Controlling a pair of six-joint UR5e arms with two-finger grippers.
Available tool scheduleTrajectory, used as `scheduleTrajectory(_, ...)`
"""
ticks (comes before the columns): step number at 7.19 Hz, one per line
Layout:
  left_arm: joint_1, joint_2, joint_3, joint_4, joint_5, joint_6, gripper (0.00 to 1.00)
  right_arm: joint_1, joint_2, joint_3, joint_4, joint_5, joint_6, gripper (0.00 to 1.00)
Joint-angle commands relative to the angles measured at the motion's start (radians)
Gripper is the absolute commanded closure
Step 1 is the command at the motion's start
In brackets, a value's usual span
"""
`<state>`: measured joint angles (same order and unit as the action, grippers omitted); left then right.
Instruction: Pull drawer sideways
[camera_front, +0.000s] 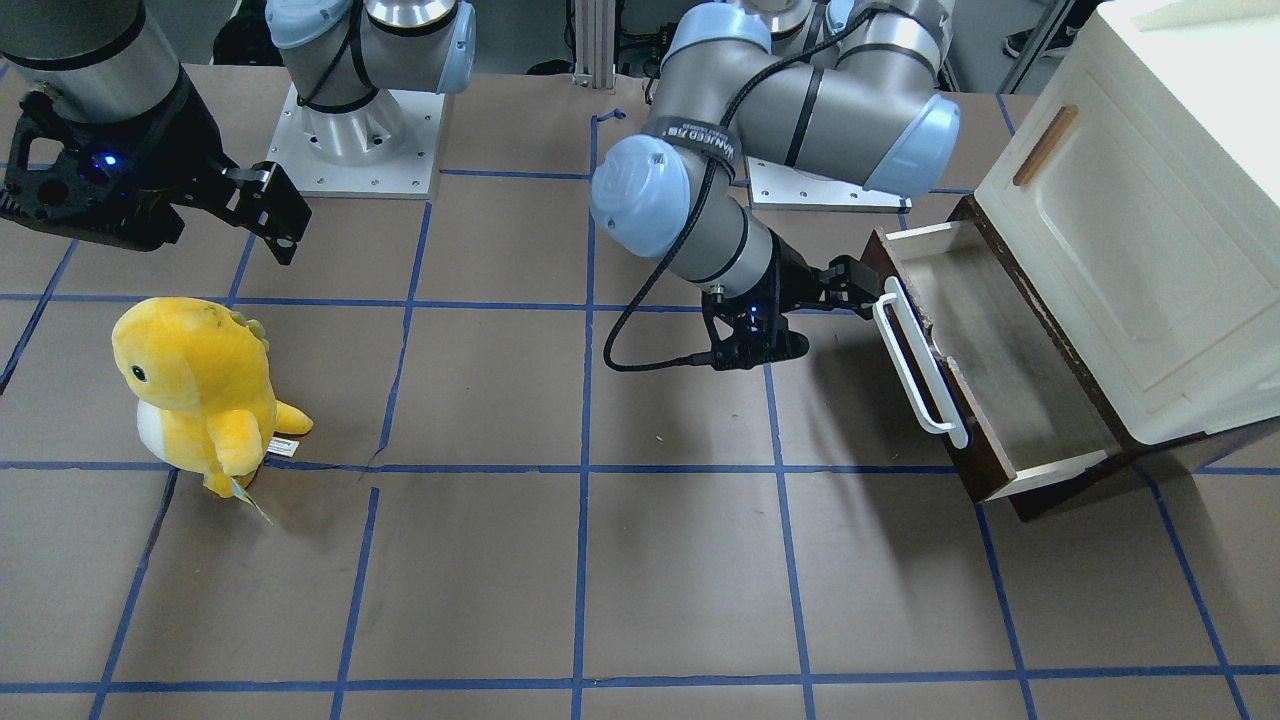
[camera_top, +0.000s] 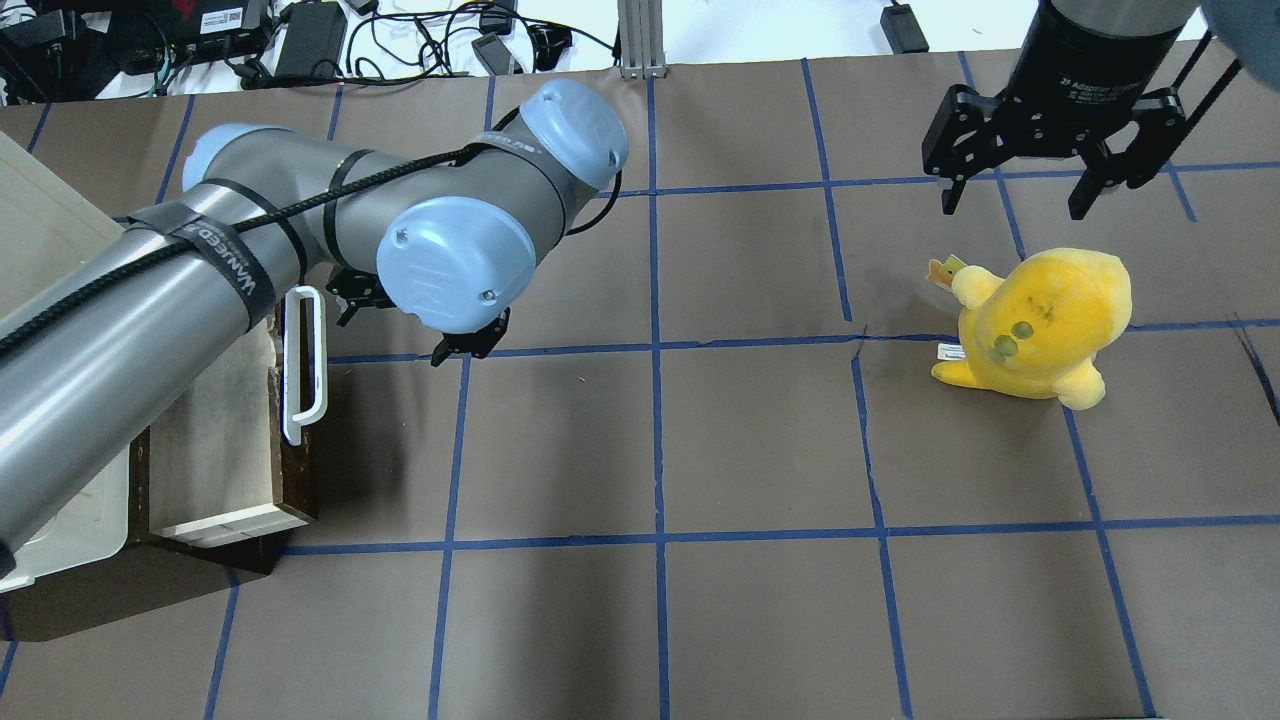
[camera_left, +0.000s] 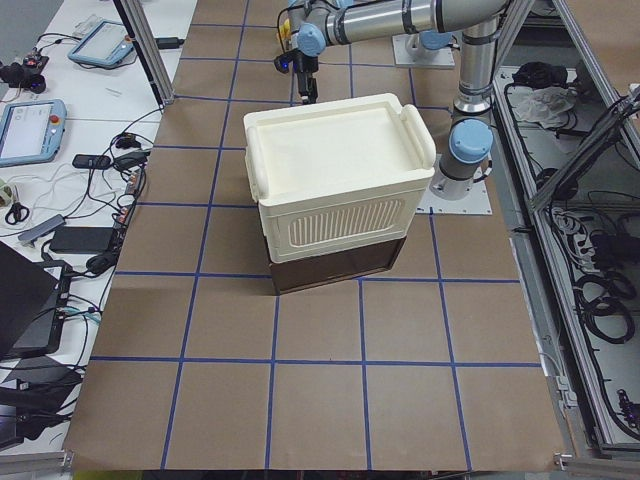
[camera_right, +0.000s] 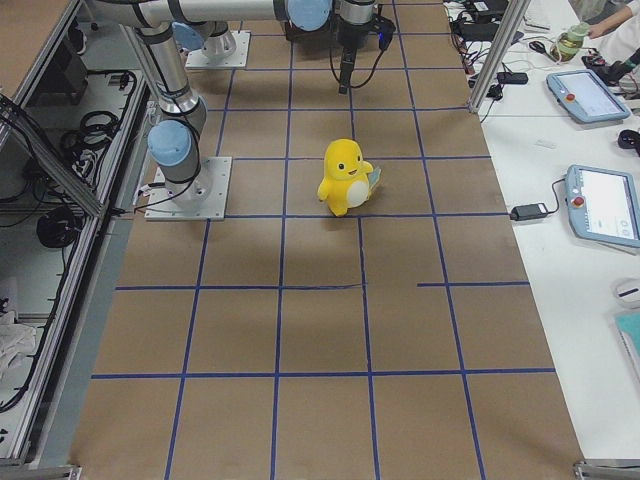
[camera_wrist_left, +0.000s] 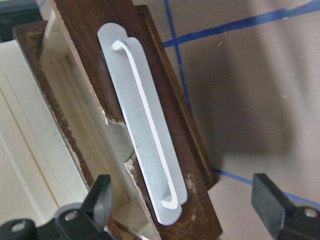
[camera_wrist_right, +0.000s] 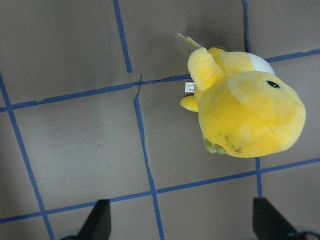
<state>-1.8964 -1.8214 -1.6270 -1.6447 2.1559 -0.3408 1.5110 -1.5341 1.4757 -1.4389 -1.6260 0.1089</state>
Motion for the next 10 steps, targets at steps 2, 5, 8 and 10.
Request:
scheduleTrajectory(2,0.06,0.146,0.042,0.0,-0.326,0.057,0.0,-0.002,0.0,0.0,0.002,0.0,0.0,0.0)
scheduleTrajectory(5,0.214,0.243,0.108,-0.003,-0.566,0.114,0.0,0.0,0.0,0.0,0.002,0.0,0.0,0.0)
scheduleTrajectory(8,0.254,0.275,0.124,-0.012,-0.594,0.166,0.0,-0.002,0.0,0.0,0.0,0.0,0.0,0.0)
scheduleTrajectory(10,0.246,0.28,0.122,-0.02,-0.591,0.167,0.0,0.0,0.0,0.0,0.0,0.0,0.0,0.0)
